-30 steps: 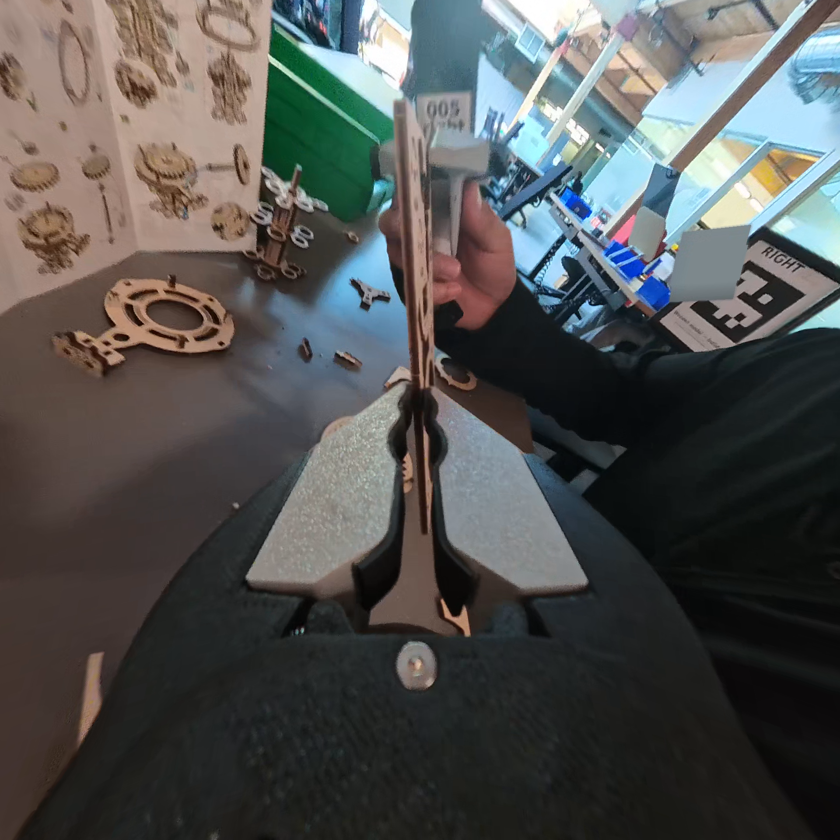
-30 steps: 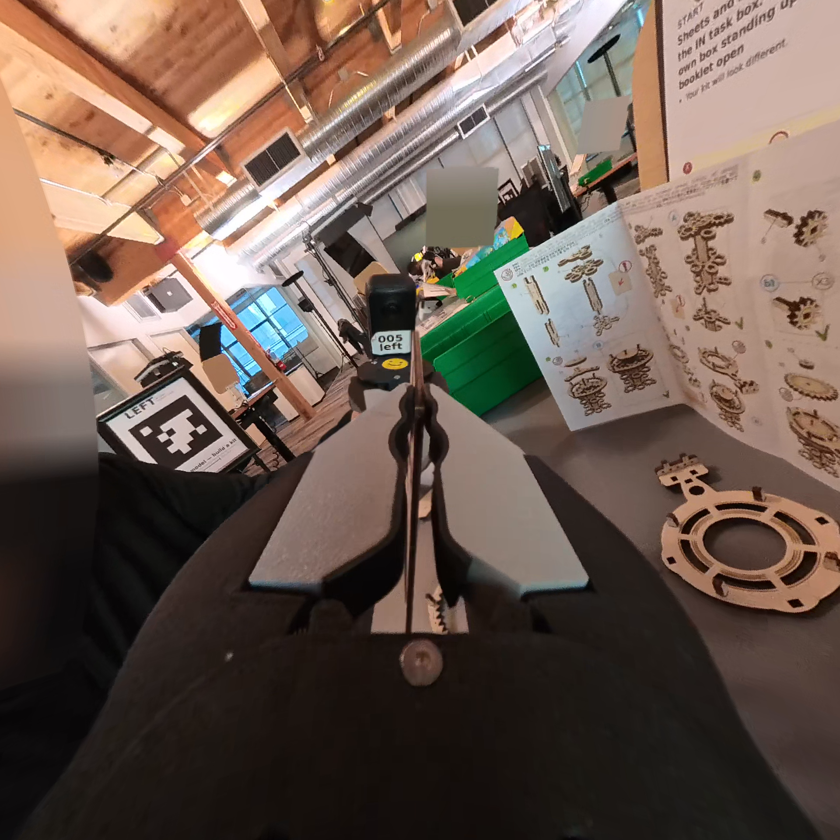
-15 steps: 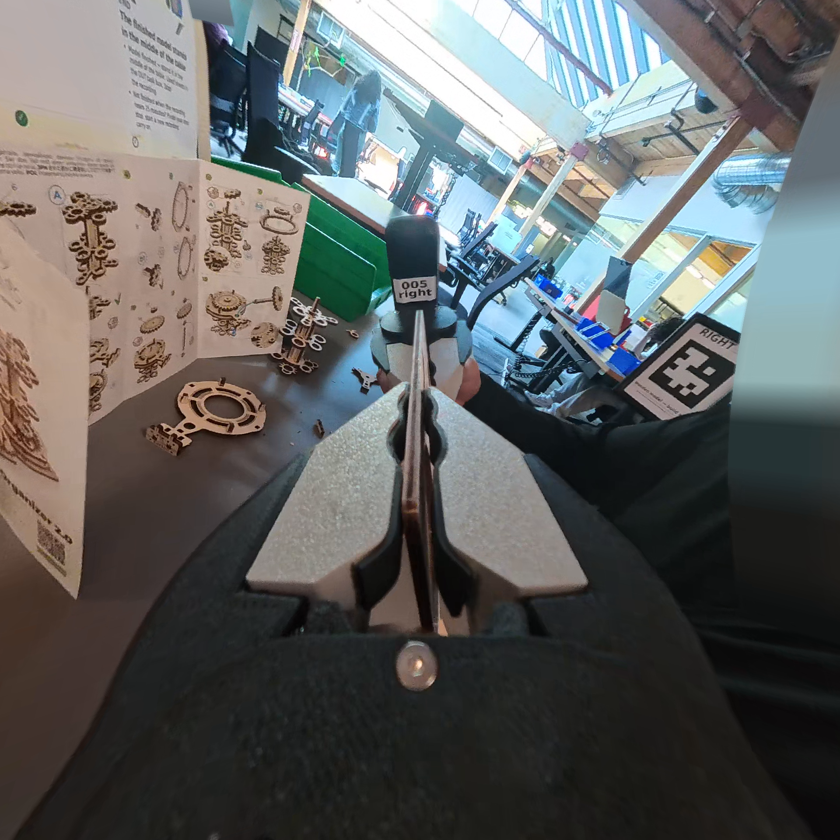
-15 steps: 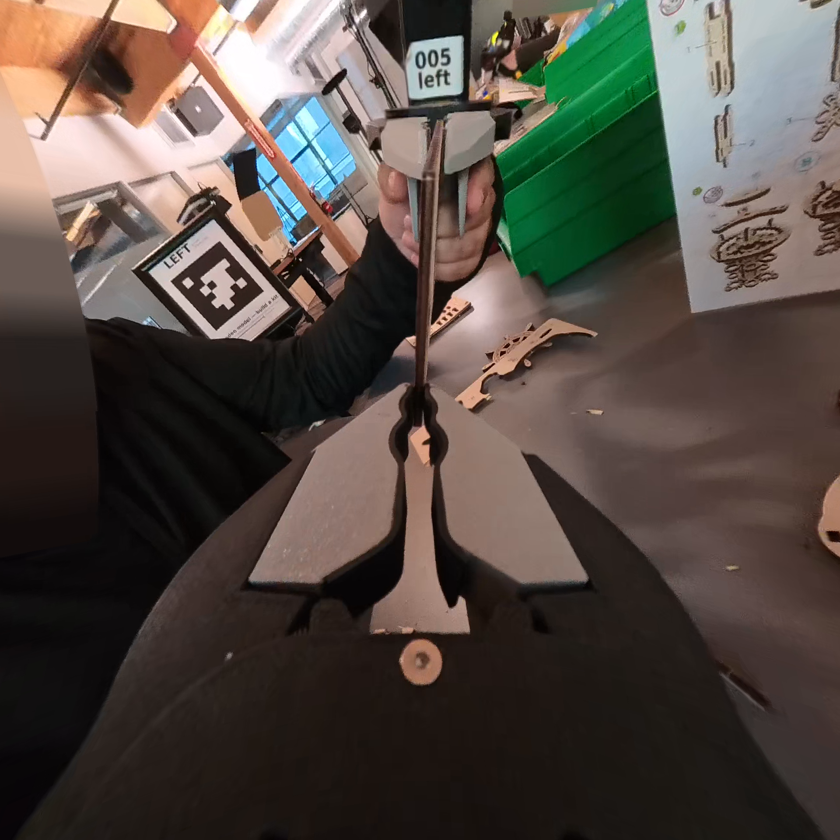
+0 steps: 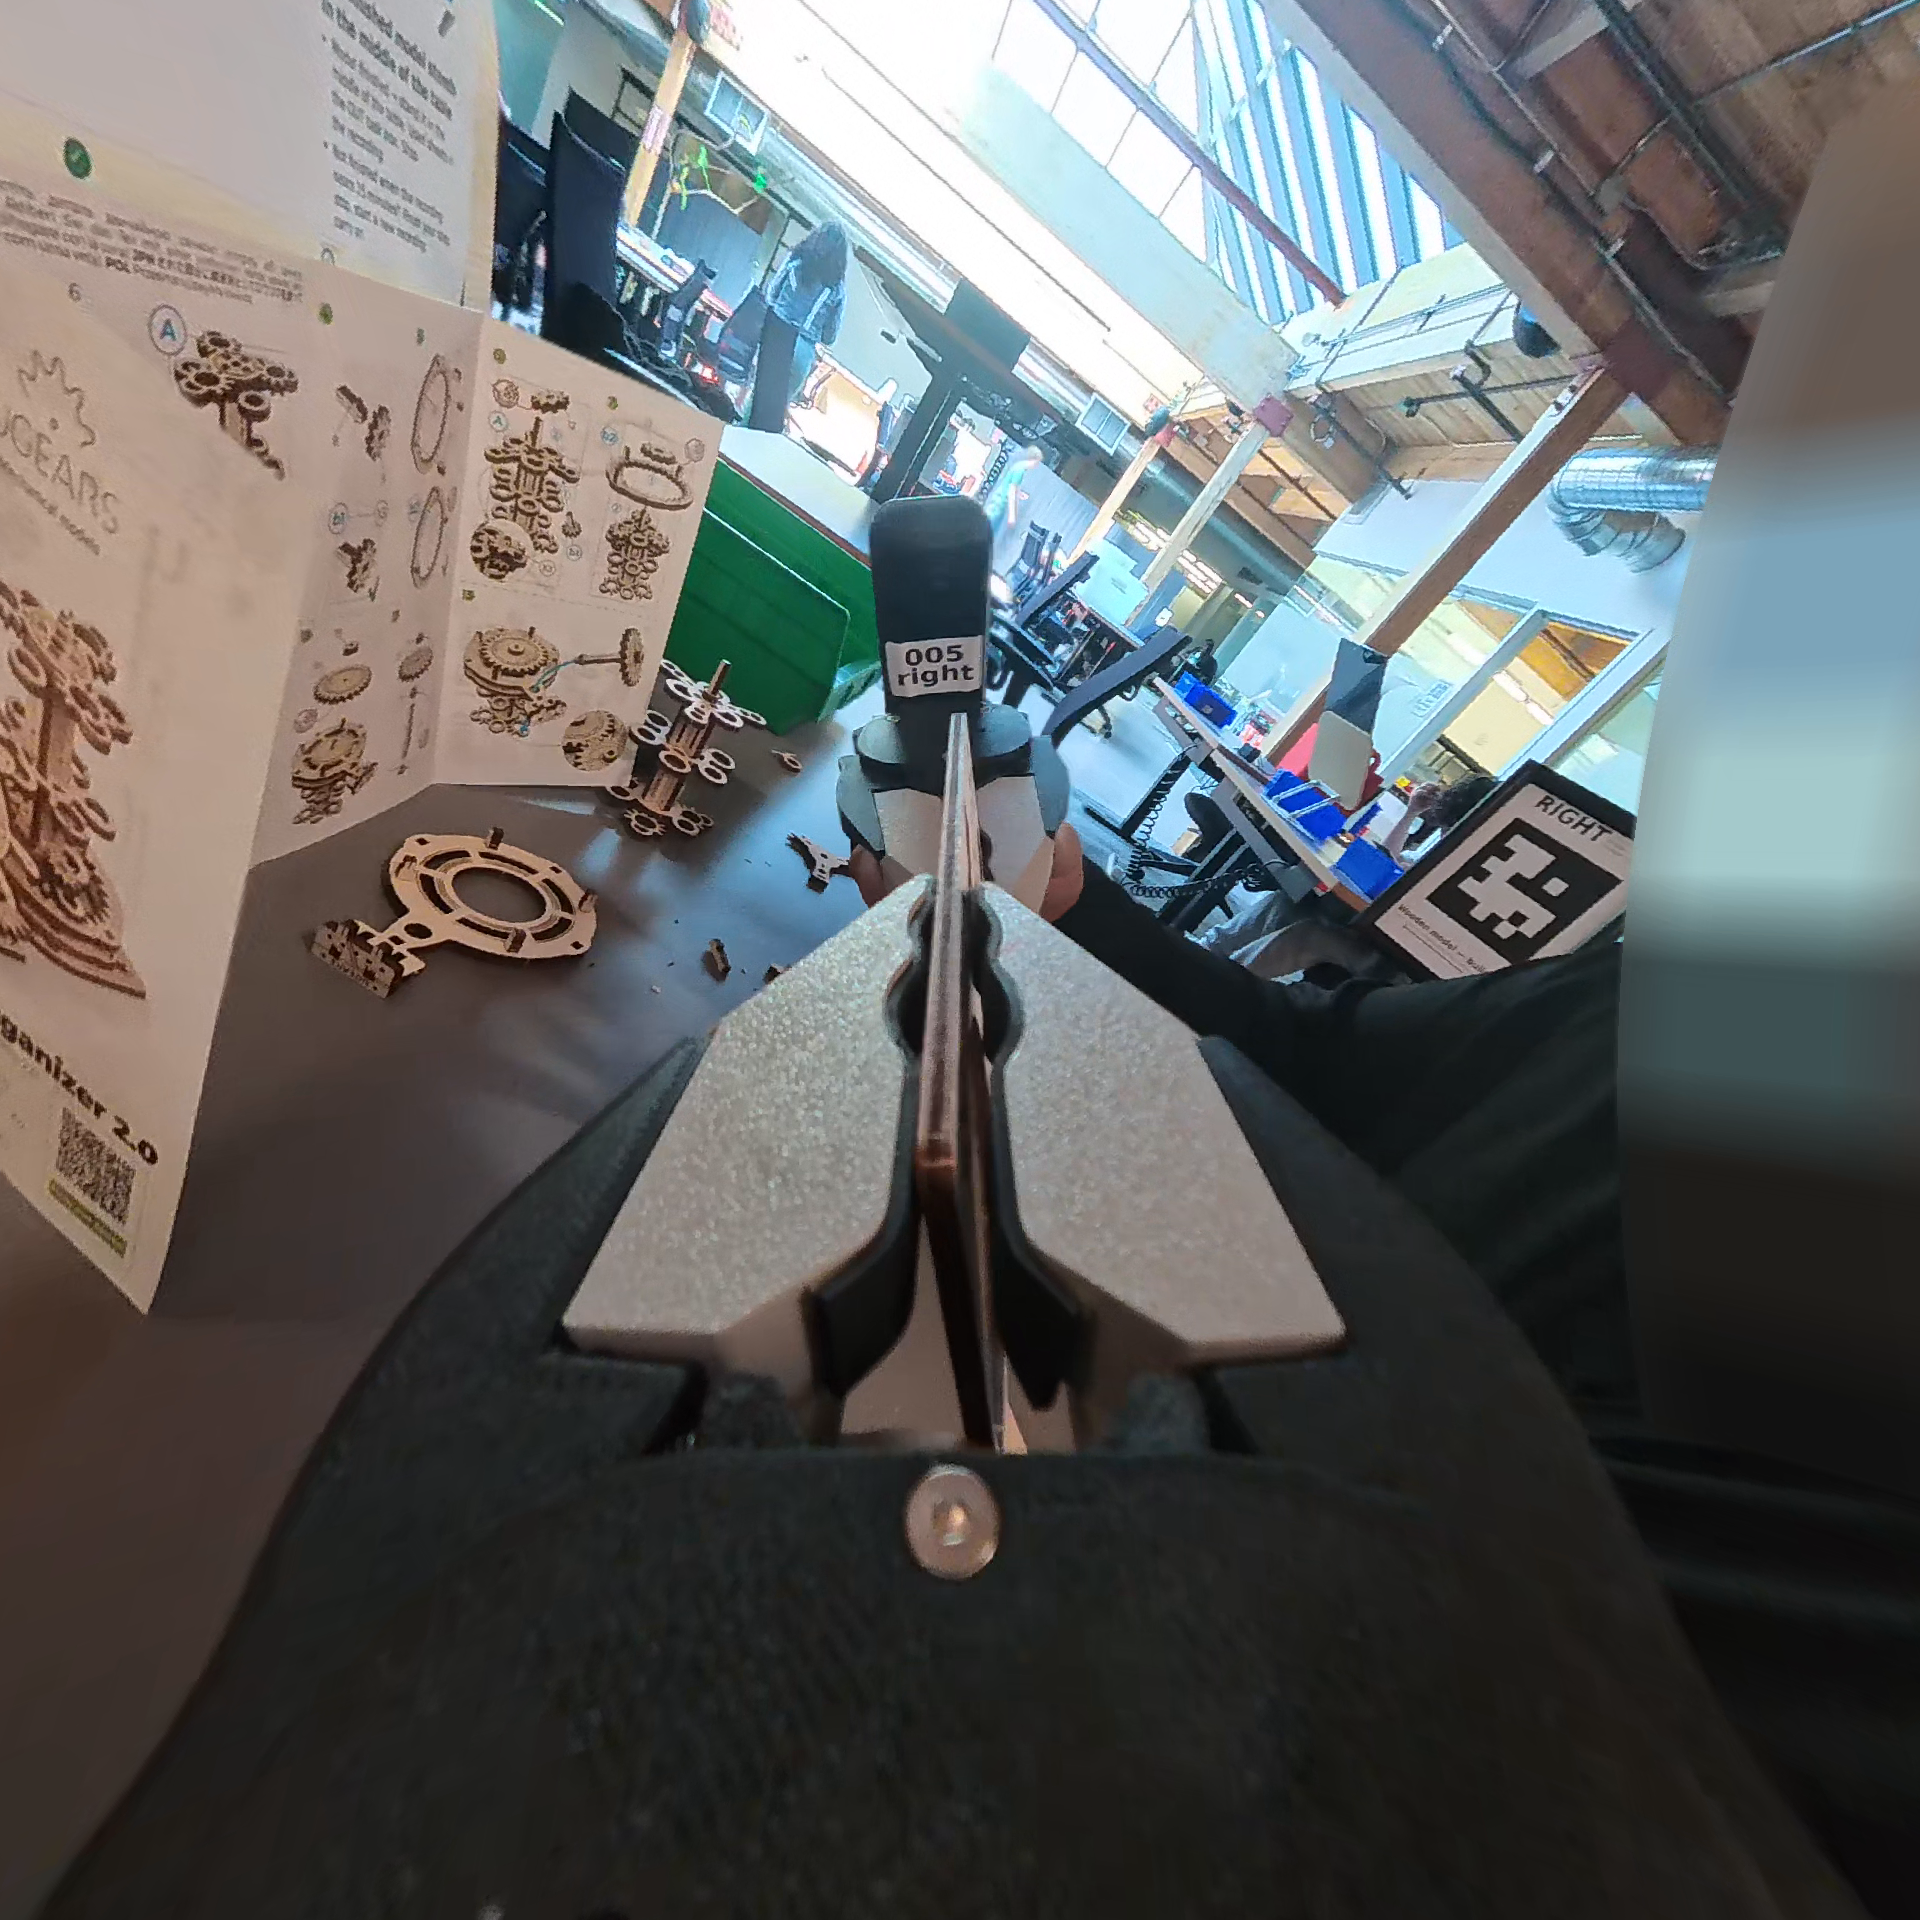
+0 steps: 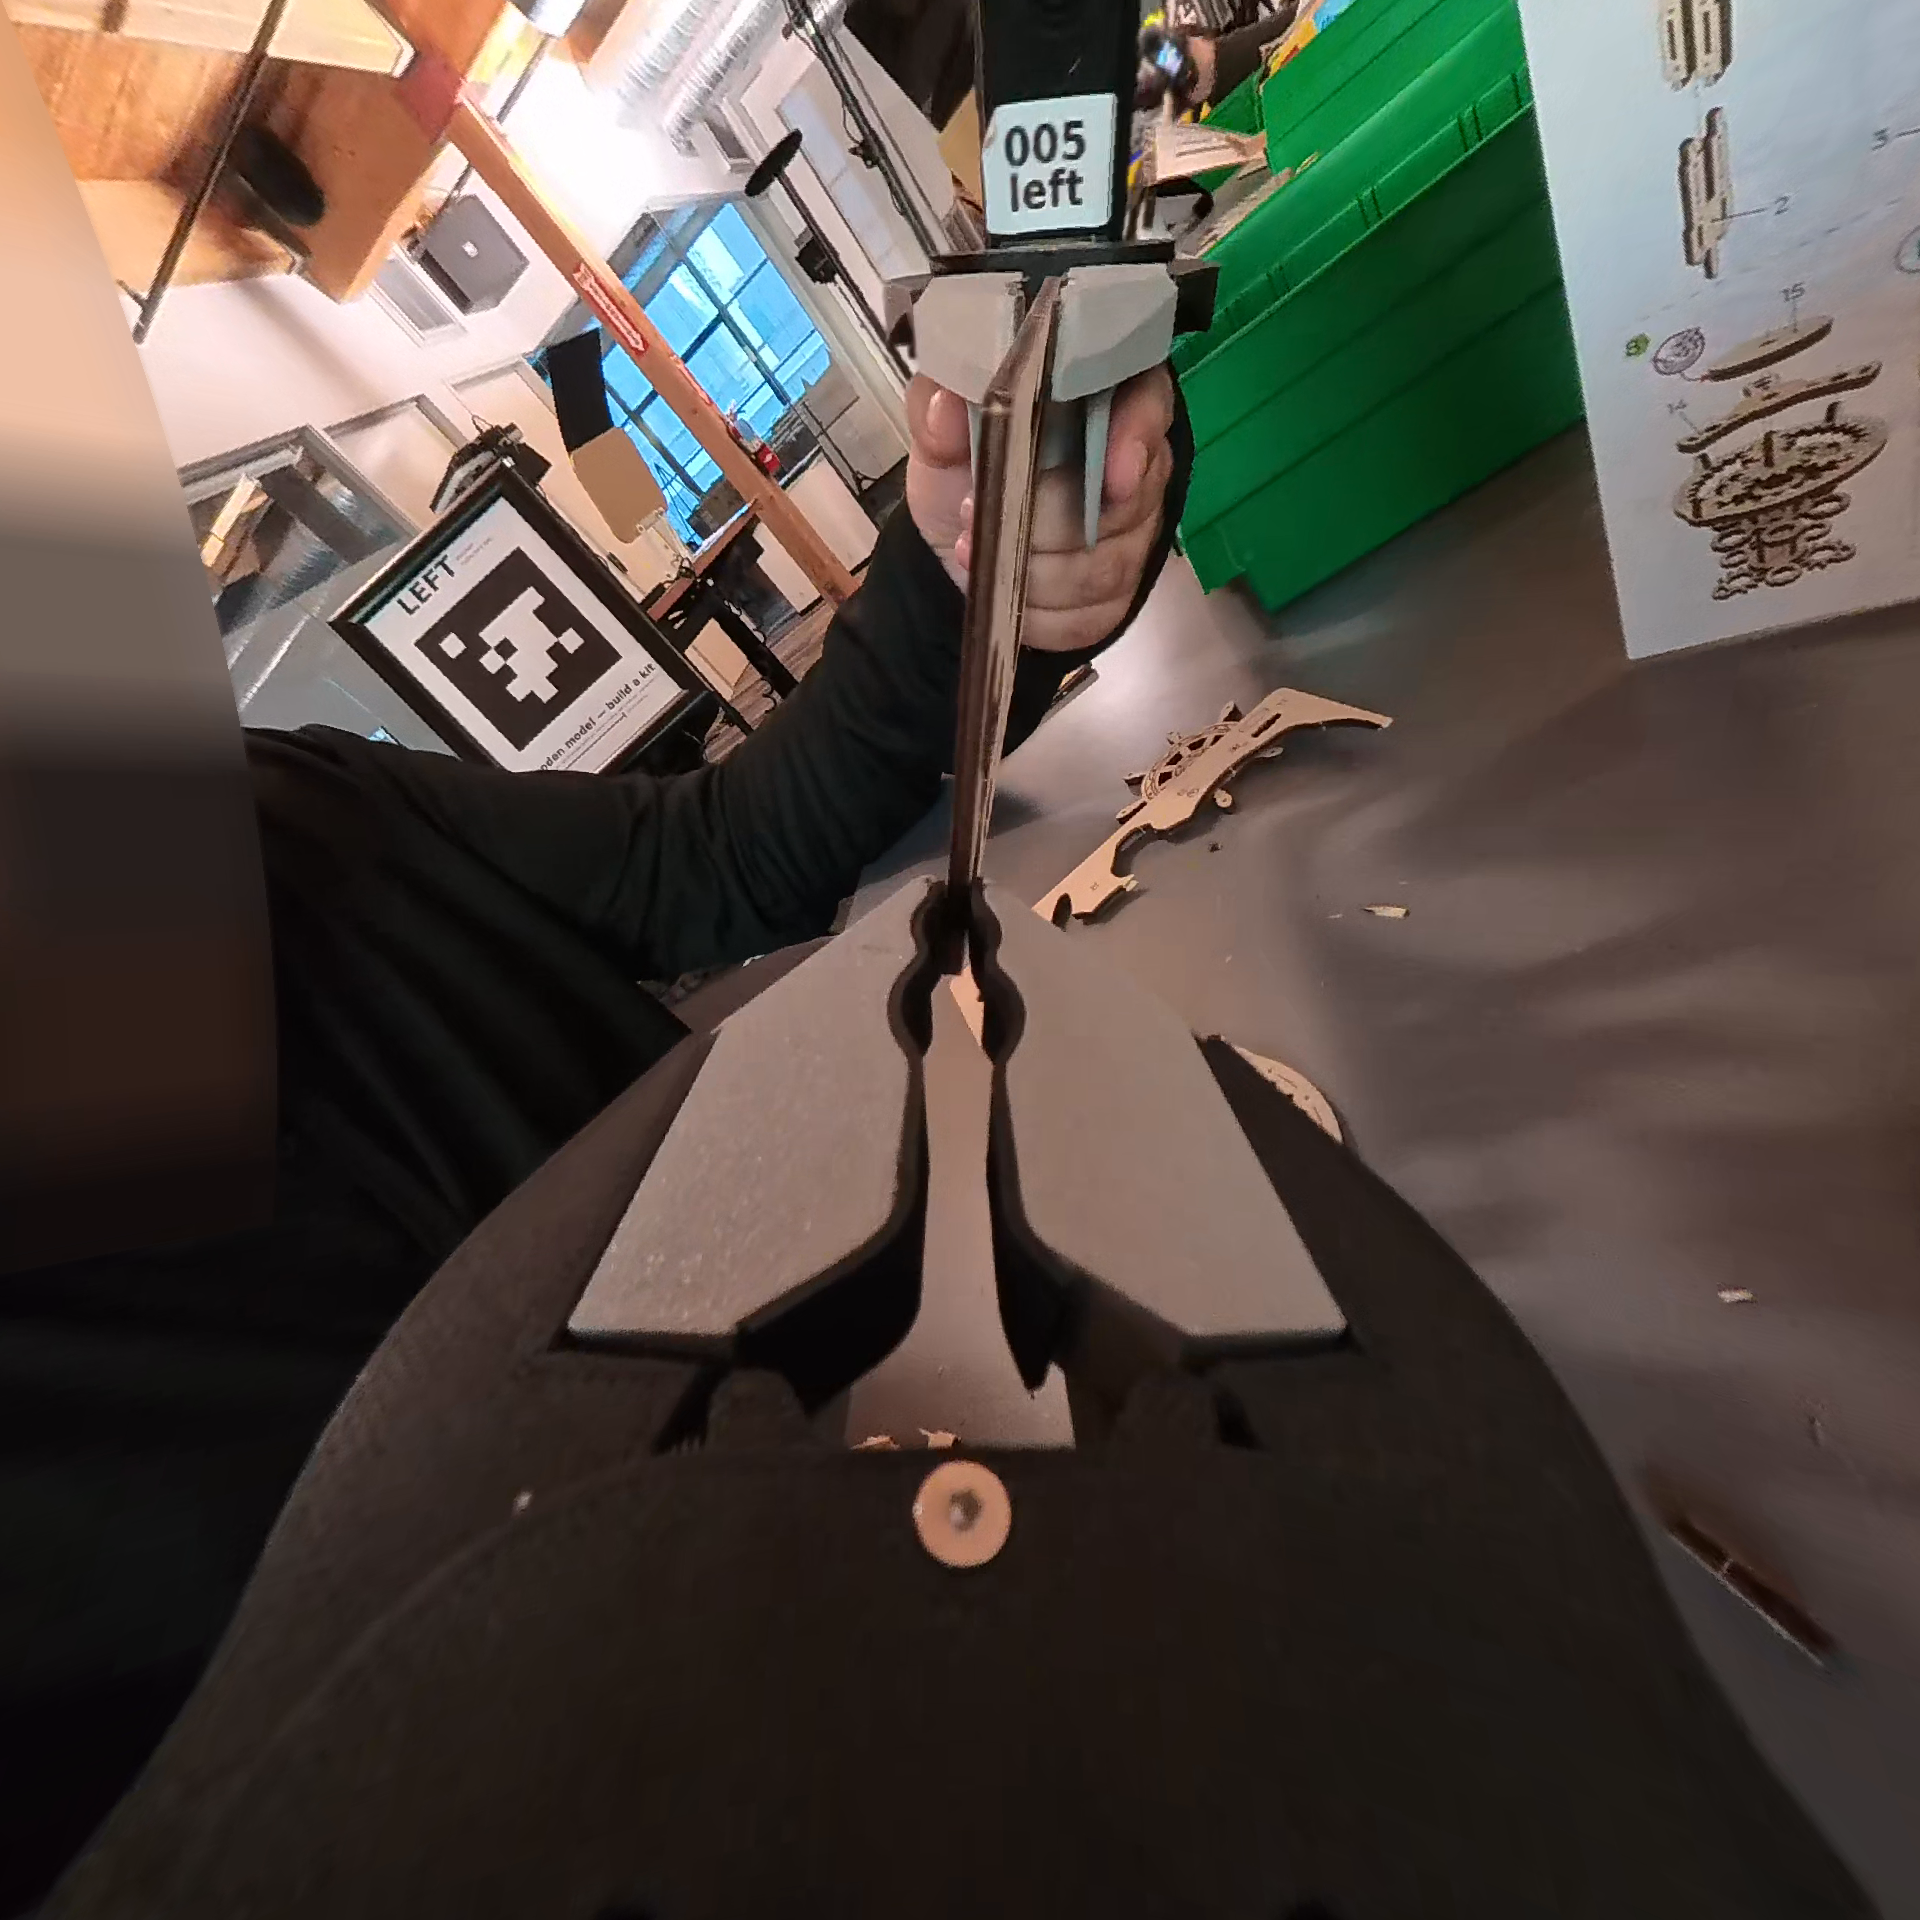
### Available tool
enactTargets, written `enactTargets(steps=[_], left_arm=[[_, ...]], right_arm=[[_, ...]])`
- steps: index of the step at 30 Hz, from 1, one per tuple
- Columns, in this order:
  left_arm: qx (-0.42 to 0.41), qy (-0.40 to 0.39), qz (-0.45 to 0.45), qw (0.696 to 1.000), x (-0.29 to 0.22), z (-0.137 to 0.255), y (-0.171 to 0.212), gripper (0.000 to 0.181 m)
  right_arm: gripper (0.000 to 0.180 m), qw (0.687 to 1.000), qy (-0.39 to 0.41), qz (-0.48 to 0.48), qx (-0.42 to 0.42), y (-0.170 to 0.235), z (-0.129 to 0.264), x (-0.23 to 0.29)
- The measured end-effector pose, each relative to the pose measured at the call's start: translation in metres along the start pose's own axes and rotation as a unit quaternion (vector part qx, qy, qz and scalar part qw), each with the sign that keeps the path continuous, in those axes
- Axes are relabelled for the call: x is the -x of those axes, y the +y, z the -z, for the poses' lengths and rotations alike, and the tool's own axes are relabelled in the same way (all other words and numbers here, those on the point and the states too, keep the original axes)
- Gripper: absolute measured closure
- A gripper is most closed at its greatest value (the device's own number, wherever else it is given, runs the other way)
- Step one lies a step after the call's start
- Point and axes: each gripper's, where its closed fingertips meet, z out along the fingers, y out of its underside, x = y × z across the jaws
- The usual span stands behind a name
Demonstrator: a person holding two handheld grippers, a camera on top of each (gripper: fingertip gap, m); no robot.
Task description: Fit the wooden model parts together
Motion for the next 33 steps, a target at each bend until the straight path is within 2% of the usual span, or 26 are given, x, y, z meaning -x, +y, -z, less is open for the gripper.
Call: enactTargets(steps=[2, 4, 5, 6, 7, 8, 10, 11, 12, 13, 16, 18, 21, 22, 23, 25, 27, 30, 33], left_arm=[[-0.012, -0.014, -0.028, 0.999, -0.001, 0.0, -0.004, 0.181], [-0.047, -0.055, -0.108, 0.992, -0.008, 0.002, -0.019, 0.181], [-0.061, -0.094, -0.174, 0.978, -0.014, 0.003, -0.026, 0.181], [-0.075, -0.149, -0.266, 0.95, -0.02, 0.002, -0.033, 0.181], [-0.08, -0.211, -0.387, 0.894, -0.028, 0.001, -0.036, 0.181], [-0.053, -0.277, -0.519, 0.807, -0.033, -0.004, -0.03, 0.181], [0.033, -0.371, -0.71, 0.598, -0.033, -0.021, -0.008, 0.181], [0.06, -0.368, -0.764, 0.526, -0.035, -0.036, 0.008, 0.181], [0.081, -0.353, -0.796, 0.484, -0.037, -0.051, 0.024, 0.181], [0.092, -0.348, -0.814, 0.457, -0.038, -0.061, 0.035, 0.181], [0.105, -0.347, -0.844, 0.396, -0.039, -0.078, 0.047, 0.181], [0.104, -0.343, -0.859, 0.365, -0.041, -0.082, 0.051, 0.181], [0.112, -0.346, -0.862, 0.354, -0.038, -0.087, 0.058, 0.181], [0.117, -0.343, -0.86, 0.359, -0.035, -0.089, 0.061, 0.179], [0.122, -0.338, -0.853, 0.378, -0.031, -0.092, 0.066, 0.17], [0.131, -0.318, -0.825, 0.449, -0.025, -0.096, 0.076, 0.155], [0.128, -0.294, -0.801, 0.506, -0.026, -0.097, 0.081, 0.139], [0.085, -0.243, -0.759, 0.598, -0.047, -0.094, 0.081, 0.143], [0.045, -0.203, -0.719, 0.663, -0.066, -0.084, 0.074, 0.143]], right_arm=[[0.18, 1.0, 0.024, -0.004, -0.011, -0.003, 0.003, -0.008], [0.173, 0.997, 0.063, -0.02, -0.04, -0.012, 0.014, -0.022], [0.163, 0.995, 0.072, -0.029, -0.061, -0.018, 0.021, -0.026], [0.153, 0.993, 0.071, -0.035, -0.085, -0.026, 0.028, -0.026], [0.146, 0.991, 0.059, -0.039, -0.111, -0.034, 0.035, -0.022], [0.141, 0.989, 0.039, -0.041, -0.134, -0.041, 0.04, -0.016], [0.13, 0.985, 0.011, -0.041, -0.17, -0.053, 0.047, -0.006], [0.125, 0.983, 0.006, -0.04, -0.182, -0.057, 0.048, -0.004], [0.122, 0.981, 0.001, -0.037, -0.19, -0.059, 0.048, -0.002], [0.121, 0.98, -0.008, -0.035, -0.196, -0.061, 0.048, 0.001], [0.125, 0.977, -0.038, -0.035, -0.206, -0.065, 0.044, 0.011], [0.139, 0.978, -0.025, -0.034, -0.203, -0.063, 0.042, 0.008], [0.157, 0.981, -0.003, -0.025, -0.192, -0.06, 0.044, 0.006], [0.163, 0.983, 0.011, -0.019, -0.184, -0.058, 0.045, 0.003], [0.165, 0.984, 0.02, -0.013, -0.178, -0.057, 0.047, 0.001], [0.165, 0.985, 0.034, -0.01, -0.169, -0.055, 0.049, -0.002], [0.167, 0.986, 0.046, -0.009, -0.16, -0.053, 0.051, -0.005], [0.174, 0.984, 0.032, -0.002, -0.175, -0.058, 0.057, 0.0], [0.18, 0.98, 0.043, 0.002, -0.193, -0.062, 0.068, -0.002]])
